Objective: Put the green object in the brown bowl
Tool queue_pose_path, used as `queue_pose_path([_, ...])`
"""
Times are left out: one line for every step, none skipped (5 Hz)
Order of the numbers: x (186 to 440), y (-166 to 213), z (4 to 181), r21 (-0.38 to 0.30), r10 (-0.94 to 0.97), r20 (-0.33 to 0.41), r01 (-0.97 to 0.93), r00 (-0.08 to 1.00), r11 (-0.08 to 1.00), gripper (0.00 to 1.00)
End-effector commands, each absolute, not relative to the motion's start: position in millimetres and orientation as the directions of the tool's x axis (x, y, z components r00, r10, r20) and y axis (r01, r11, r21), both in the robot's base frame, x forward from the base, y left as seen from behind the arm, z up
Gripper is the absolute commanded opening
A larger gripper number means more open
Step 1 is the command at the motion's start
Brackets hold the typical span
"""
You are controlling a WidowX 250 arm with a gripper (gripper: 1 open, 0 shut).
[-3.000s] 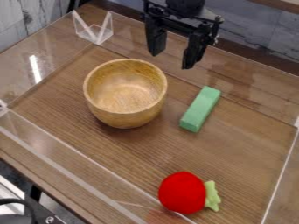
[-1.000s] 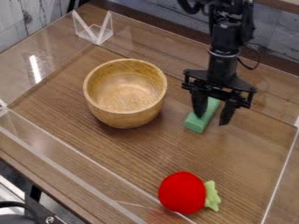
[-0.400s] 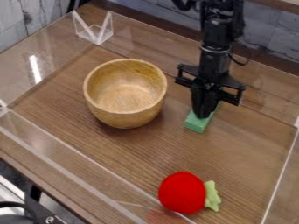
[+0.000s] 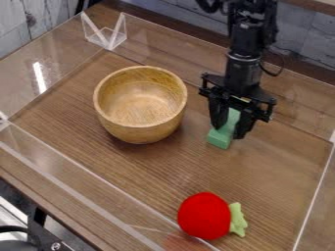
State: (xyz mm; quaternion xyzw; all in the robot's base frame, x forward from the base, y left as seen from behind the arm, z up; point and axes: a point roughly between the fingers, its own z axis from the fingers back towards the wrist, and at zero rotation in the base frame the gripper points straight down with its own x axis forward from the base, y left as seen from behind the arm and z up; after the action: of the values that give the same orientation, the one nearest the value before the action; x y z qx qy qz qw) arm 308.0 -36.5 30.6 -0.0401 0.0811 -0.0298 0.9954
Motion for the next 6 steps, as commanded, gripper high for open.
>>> queue_pose_path([304, -28, 47.6, -0.093, -0.036, -0.152, 0.022, 0.988, 0.995, 0.00])
queue_pose_path([305, -29, 64.6, -0.096, -0.011, -0.152, -0.004, 0.988, 0.995, 1.00])
queue_pose_path([310, -31, 82.4, -0.106, 0.008, -0.141, -0.023, 0.990, 0.994, 1.00])
queue_pose_path([305, -29, 73.2, -0.114, 0.042, -0.124, -0.056, 0.991, 0.992, 0.00])
queue_pose_path([302, -26, 63.5, -0.118, 0.078, -0.114, -0.091, 0.990, 0.989, 0.00])
queue_pose_path([300, -16, 87.2, -0.144, 0.123, -0.080, -0.134, 0.989, 0.981, 0.00])
